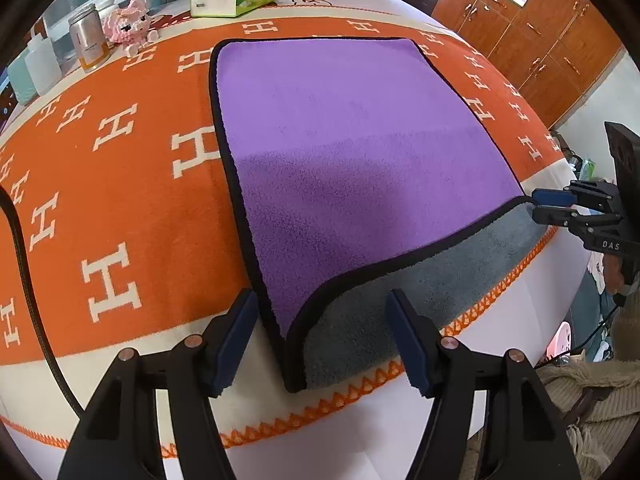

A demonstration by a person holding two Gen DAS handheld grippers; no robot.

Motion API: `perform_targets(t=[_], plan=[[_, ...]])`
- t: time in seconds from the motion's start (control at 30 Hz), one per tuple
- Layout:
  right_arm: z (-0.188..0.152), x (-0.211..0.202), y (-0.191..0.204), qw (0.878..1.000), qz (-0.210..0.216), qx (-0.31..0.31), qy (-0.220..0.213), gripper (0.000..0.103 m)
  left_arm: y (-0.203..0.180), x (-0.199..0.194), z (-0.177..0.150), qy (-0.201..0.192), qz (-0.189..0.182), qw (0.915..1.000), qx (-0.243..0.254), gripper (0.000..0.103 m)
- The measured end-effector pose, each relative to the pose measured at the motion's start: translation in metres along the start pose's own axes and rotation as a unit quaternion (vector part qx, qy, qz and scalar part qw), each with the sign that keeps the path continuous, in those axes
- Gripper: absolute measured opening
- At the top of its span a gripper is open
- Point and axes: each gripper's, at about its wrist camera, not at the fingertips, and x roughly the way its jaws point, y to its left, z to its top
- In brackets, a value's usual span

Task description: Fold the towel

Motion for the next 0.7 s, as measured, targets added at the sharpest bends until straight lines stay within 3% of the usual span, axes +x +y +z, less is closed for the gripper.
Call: perform_targets(t=[0.3,0.4,0.7], plan=[[0.001,0.006,-0.011,1.0,0.026,0.009,0.008,0.032,0.001,0.004,0.002,0.01,-0.002,0.9999,0.004,0.065],[0.002,0.002,-0.011,0.999,0.047,0.009,0.007,0.022,-0.003,0.003,0.002,0.011,-0.002,0.9999,0.013,0.061],[0.003,0.007,-0.013,0.998,0.061,0.011,0.022,0.022,-0.004,0.004,0.0,0.019,-0.011,0.9996,0.017,0.049]])
